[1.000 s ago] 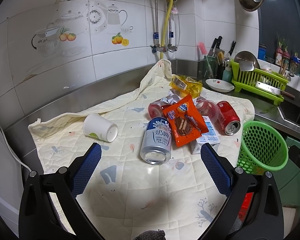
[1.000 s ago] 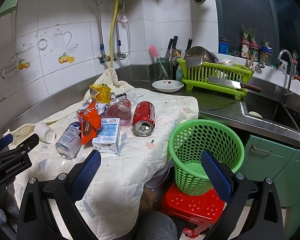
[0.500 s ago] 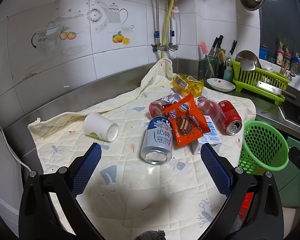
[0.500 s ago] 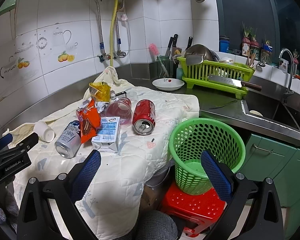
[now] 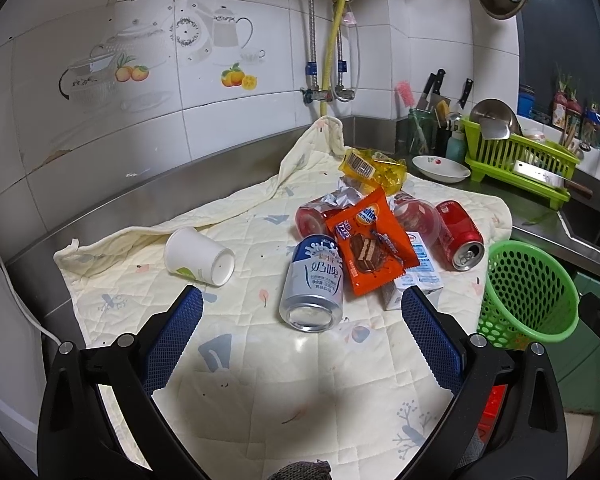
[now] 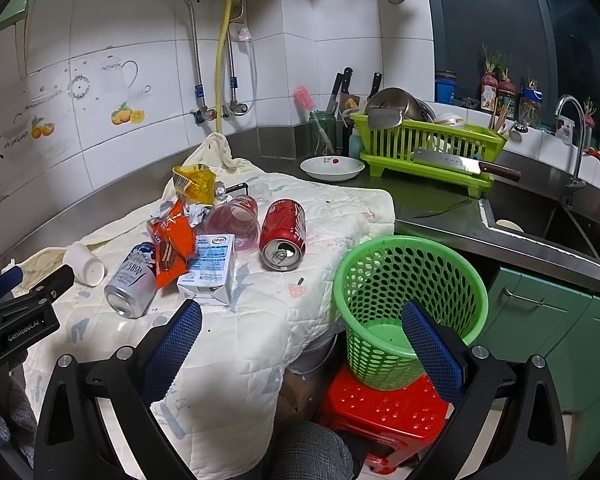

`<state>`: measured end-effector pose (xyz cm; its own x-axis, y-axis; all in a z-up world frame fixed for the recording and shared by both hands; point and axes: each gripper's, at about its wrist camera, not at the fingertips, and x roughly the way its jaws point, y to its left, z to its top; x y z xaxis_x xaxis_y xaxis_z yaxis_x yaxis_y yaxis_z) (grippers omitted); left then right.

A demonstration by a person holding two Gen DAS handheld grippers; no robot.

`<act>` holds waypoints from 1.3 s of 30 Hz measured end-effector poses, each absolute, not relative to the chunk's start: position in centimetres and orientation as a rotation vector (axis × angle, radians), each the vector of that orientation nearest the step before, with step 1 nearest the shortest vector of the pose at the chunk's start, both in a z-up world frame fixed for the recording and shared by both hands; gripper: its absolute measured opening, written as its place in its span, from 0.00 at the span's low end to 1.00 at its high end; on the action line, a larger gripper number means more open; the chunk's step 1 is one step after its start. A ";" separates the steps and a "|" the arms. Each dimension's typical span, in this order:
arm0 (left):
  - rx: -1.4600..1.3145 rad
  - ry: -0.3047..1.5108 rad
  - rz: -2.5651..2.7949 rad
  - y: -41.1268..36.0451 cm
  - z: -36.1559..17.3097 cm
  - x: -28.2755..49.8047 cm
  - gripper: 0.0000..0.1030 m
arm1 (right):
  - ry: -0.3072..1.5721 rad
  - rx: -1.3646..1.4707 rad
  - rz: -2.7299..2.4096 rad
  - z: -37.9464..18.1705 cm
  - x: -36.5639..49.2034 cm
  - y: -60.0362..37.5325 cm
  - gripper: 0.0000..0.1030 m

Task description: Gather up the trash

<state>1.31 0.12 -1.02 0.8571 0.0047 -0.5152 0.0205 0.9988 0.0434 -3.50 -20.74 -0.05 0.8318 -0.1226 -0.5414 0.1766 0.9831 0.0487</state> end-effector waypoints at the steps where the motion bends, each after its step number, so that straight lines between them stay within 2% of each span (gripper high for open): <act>1: 0.048 0.541 -0.008 0.1 -1.0 1.3 0.95 | 0.567 0.098 -0.159 0.0 -3.5 -20.7 0.94; 17: 0.050 0.544 -0.006 -0.1 -0.9 1.7 0.95 | 0.579 0.088 -0.158 -0.3 -3.1 -20.8 0.94; 39: 0.069 0.636 0.019 1.4 -0.5 7.2 0.95 | 0.666 0.051 -0.089 -1.2 4.9 -22.2 0.94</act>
